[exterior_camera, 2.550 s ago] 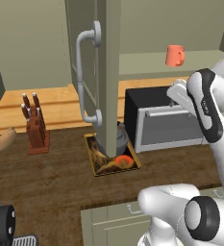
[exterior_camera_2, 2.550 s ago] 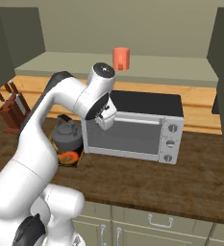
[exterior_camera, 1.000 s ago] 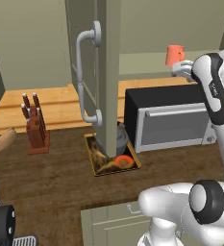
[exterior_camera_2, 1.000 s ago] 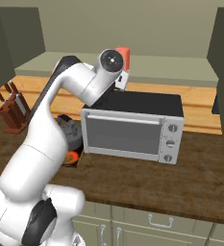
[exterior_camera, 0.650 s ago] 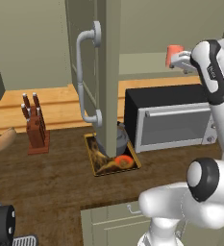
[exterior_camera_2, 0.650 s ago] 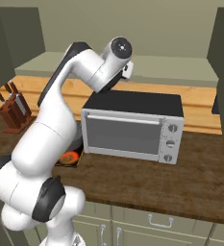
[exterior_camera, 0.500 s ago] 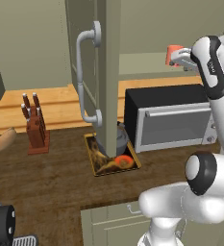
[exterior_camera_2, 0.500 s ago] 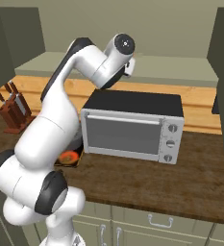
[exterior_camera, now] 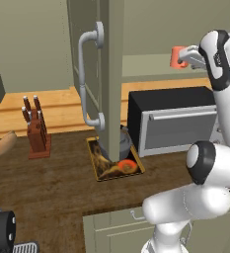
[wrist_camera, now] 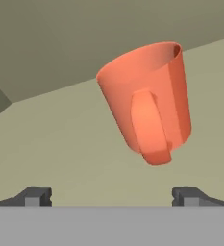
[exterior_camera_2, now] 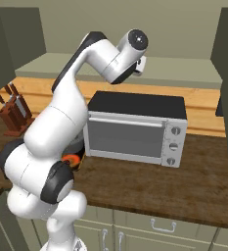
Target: Pick the kettle from the counter and place it on the tray. Then pick the mug from the cabinet and place it on the tray. Then close the cabinet doors.
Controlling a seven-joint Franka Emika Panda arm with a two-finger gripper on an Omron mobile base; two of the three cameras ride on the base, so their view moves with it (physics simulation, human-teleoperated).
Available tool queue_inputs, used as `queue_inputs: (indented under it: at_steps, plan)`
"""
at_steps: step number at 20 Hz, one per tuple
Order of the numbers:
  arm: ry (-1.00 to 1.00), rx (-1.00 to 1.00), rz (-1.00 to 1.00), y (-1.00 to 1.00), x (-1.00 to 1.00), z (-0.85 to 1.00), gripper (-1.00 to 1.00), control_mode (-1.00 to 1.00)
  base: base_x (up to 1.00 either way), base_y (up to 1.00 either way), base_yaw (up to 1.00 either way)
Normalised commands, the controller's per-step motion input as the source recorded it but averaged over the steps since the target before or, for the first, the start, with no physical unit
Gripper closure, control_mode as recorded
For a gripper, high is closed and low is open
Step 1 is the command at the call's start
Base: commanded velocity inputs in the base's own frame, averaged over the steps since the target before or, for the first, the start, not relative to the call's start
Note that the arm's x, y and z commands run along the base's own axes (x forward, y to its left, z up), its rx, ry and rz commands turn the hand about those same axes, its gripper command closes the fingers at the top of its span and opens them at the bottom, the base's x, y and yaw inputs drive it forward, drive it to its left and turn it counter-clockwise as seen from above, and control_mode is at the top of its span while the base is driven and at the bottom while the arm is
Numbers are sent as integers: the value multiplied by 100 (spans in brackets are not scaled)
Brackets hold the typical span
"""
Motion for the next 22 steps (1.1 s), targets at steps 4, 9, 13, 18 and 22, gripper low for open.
queue_inputs:
  at_steps: [4,9,13,18,22]
  plan:
    - [-1,0,0,-14,31,0,-100,-100,0,0,0]
    - [-3,0,5,-12,29,-5,-100,-100,0,0,0]
    - [-4,0,9,-2,22,-11,-100,-100,0,0,0]
    - [-2,0,9,-15,20,-7,-100,-100,0,0,0]
    - [0,0,5,-19,20,-1,-100,-100,0,0,0]
